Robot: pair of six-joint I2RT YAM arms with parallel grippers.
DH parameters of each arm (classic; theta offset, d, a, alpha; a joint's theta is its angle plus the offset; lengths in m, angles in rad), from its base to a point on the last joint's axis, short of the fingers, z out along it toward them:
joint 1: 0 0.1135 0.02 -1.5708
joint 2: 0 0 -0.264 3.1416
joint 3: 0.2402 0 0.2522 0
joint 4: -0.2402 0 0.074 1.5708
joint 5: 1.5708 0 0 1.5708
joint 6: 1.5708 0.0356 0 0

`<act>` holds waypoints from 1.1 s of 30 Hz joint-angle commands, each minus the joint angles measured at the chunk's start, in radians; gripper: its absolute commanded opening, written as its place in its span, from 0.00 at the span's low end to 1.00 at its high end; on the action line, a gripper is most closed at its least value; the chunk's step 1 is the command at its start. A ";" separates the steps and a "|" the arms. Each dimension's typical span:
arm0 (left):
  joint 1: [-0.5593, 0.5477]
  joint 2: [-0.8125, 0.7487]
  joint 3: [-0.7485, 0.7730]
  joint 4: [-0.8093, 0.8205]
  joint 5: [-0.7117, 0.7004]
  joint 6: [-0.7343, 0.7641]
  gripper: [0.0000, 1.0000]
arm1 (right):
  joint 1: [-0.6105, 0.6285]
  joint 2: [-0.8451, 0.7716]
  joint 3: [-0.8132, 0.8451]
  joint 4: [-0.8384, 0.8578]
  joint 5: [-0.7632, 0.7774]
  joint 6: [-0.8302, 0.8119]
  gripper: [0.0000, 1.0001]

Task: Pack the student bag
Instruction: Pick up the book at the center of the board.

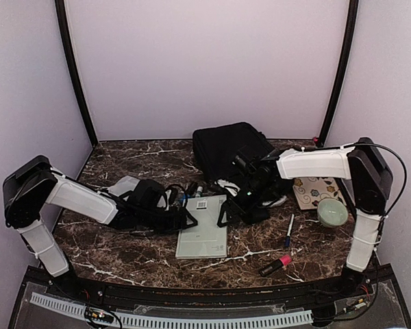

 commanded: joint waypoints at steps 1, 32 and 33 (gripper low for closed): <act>-0.024 0.098 0.108 0.079 0.061 0.047 0.76 | -0.015 -0.022 -0.051 0.084 0.003 0.005 0.63; 0.025 0.206 0.060 0.008 0.179 -0.066 0.85 | -0.122 0.151 -0.146 0.140 -0.018 0.131 0.59; 0.030 0.205 0.046 0.044 0.194 -0.077 0.85 | -0.122 0.162 -0.143 0.140 -0.019 0.128 0.58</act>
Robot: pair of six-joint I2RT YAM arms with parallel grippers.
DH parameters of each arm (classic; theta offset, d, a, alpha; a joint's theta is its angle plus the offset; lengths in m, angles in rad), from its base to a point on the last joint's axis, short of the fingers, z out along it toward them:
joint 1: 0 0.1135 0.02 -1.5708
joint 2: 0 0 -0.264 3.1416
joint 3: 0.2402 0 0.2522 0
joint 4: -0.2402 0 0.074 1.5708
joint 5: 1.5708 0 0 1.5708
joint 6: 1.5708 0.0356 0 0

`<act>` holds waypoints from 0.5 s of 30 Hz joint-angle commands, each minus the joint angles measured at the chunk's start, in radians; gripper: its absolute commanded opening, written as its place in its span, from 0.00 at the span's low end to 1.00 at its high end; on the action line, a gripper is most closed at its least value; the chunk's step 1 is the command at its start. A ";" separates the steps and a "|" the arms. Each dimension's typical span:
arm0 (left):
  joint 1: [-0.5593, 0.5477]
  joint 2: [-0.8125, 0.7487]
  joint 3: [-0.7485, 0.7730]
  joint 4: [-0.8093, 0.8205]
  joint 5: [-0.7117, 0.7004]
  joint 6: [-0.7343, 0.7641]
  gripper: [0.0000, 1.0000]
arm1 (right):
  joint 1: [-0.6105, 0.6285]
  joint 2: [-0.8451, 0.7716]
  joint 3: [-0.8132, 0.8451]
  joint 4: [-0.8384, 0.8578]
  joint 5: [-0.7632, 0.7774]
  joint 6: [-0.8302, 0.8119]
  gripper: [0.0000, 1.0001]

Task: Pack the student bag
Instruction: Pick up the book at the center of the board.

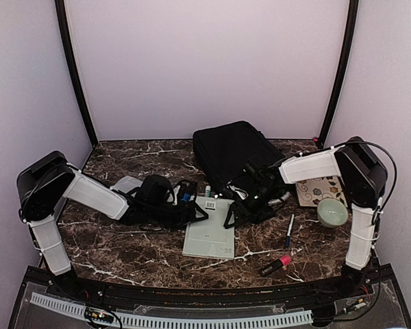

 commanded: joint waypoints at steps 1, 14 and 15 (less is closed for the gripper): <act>0.010 0.048 -0.095 0.000 0.097 -0.066 0.85 | 0.000 0.106 -0.004 0.015 0.065 -0.021 0.58; 0.052 -0.104 -0.265 0.283 0.166 -0.158 0.38 | 0.000 0.022 0.011 -0.001 0.103 -0.034 0.59; 0.052 -0.154 -0.284 0.286 0.154 -0.156 0.31 | 0.000 0.006 0.012 -0.005 0.109 -0.039 0.59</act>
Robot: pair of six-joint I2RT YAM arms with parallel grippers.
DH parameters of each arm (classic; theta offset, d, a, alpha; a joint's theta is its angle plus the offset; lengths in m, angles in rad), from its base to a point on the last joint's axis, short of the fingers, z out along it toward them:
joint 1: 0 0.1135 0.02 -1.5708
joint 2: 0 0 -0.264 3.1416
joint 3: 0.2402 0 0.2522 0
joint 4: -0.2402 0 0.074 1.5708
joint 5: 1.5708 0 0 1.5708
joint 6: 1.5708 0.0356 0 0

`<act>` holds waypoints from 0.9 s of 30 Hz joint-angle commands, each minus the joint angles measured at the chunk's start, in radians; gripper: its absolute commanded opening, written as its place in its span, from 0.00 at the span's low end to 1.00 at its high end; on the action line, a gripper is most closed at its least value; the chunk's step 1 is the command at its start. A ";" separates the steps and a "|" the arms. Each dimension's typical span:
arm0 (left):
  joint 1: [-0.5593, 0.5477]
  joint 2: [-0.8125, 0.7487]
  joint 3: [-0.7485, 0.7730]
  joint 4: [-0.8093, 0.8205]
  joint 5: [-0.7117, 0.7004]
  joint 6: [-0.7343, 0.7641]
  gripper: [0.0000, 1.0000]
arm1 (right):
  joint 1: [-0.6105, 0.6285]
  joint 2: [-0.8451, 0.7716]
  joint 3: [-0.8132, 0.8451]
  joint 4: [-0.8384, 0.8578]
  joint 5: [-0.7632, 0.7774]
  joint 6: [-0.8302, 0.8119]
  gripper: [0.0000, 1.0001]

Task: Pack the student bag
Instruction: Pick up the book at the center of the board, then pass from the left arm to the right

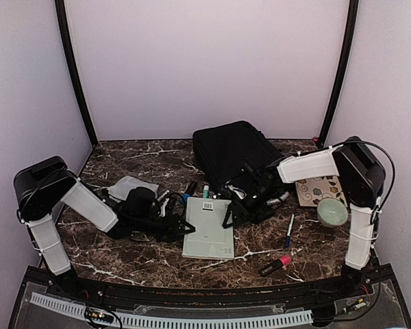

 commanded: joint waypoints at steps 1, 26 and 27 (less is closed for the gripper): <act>0.011 -0.167 -0.078 -0.017 -0.013 0.006 0.24 | 0.003 -0.037 -0.014 -0.005 0.142 -0.028 0.60; 0.081 -0.536 0.325 -0.467 -0.064 0.434 0.00 | -0.226 -0.385 0.307 0.039 0.077 -0.151 0.99; 0.087 -0.533 0.342 -0.440 -0.075 0.441 0.00 | -0.249 -0.381 0.310 0.065 0.006 -0.113 1.00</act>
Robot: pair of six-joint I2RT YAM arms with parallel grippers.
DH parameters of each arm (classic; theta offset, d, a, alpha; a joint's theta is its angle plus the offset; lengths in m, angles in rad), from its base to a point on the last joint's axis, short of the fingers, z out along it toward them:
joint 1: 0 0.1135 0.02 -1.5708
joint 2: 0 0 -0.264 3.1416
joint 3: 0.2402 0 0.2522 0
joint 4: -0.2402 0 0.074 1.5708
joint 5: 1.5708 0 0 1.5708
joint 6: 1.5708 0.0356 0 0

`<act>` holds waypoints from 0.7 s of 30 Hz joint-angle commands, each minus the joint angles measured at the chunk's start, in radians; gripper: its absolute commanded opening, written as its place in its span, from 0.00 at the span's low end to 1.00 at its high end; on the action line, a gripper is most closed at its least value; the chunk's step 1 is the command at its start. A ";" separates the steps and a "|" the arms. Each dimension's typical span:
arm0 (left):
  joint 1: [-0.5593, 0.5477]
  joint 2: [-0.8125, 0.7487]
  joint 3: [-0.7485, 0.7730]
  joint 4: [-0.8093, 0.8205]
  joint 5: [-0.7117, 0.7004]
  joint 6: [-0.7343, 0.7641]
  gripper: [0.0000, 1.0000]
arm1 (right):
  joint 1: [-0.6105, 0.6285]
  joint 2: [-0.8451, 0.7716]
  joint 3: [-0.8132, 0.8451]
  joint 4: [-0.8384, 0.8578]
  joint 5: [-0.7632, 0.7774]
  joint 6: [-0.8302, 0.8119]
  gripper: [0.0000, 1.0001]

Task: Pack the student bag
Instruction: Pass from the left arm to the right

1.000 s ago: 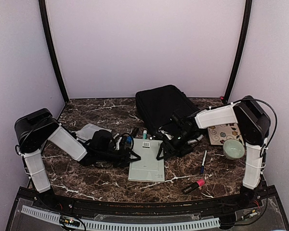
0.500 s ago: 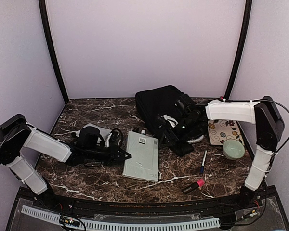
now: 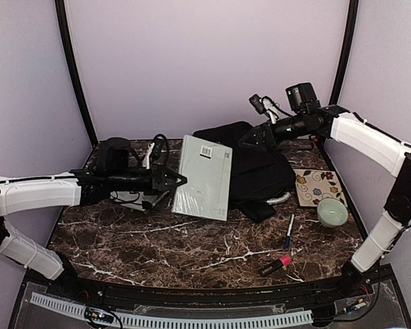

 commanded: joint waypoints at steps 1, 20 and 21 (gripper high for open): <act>0.025 -0.049 0.121 0.095 -0.030 0.120 0.00 | -0.075 -0.015 0.035 0.119 -0.137 0.100 1.00; 0.027 0.156 0.190 0.658 0.041 -0.074 0.00 | -0.041 0.099 -0.043 0.379 -0.501 0.348 1.00; 0.027 0.155 0.191 0.654 0.041 -0.072 0.00 | -0.038 0.104 -0.045 0.377 -0.490 0.348 1.00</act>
